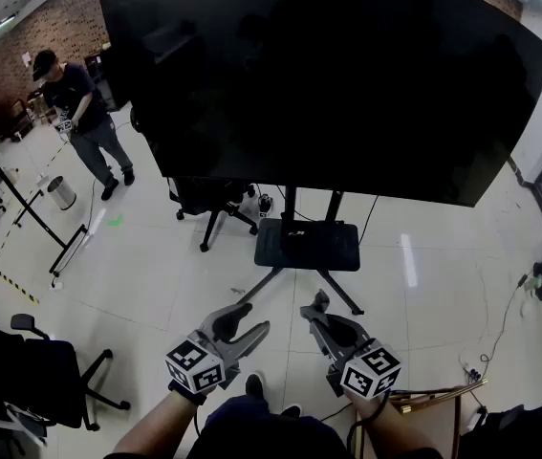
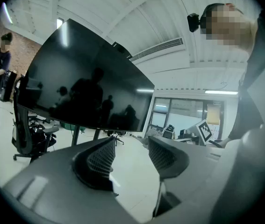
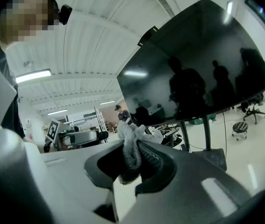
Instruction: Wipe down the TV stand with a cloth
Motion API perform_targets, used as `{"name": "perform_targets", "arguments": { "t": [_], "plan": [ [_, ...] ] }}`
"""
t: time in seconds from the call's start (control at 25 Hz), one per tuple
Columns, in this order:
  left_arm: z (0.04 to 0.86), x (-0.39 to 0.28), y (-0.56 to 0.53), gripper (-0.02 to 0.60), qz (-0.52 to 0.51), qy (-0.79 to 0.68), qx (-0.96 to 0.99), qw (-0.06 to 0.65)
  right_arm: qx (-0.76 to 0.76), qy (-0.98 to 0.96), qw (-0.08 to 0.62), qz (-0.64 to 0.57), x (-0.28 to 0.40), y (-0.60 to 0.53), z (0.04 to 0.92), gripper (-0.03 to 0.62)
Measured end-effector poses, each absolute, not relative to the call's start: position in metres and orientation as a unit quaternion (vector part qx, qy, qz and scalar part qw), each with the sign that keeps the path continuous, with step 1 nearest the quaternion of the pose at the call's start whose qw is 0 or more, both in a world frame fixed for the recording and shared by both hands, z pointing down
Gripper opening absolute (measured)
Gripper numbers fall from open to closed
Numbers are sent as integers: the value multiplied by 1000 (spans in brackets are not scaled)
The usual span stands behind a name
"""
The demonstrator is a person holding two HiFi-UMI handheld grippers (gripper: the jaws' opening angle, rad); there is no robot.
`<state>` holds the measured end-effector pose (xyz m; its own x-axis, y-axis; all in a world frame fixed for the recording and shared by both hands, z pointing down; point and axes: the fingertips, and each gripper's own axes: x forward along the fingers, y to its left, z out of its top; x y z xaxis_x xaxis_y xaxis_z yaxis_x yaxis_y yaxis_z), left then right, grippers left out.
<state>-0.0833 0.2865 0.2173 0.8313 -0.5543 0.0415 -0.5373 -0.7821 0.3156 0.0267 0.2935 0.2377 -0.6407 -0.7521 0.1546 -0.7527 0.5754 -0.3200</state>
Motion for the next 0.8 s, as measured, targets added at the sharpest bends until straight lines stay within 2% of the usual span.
{"name": "perform_targets", "arguments": {
  "t": [0.48, 0.8],
  "plan": [
    [239, -106, 161, 253, 7, -250, 957, 148, 494, -851, 8, 178, 14, 157, 264, 52],
    [270, -91, 97, 262, 16, -238, 957, 163, 529, -828, 51, 178, 26, 66, 318, 52]
  ]
}}
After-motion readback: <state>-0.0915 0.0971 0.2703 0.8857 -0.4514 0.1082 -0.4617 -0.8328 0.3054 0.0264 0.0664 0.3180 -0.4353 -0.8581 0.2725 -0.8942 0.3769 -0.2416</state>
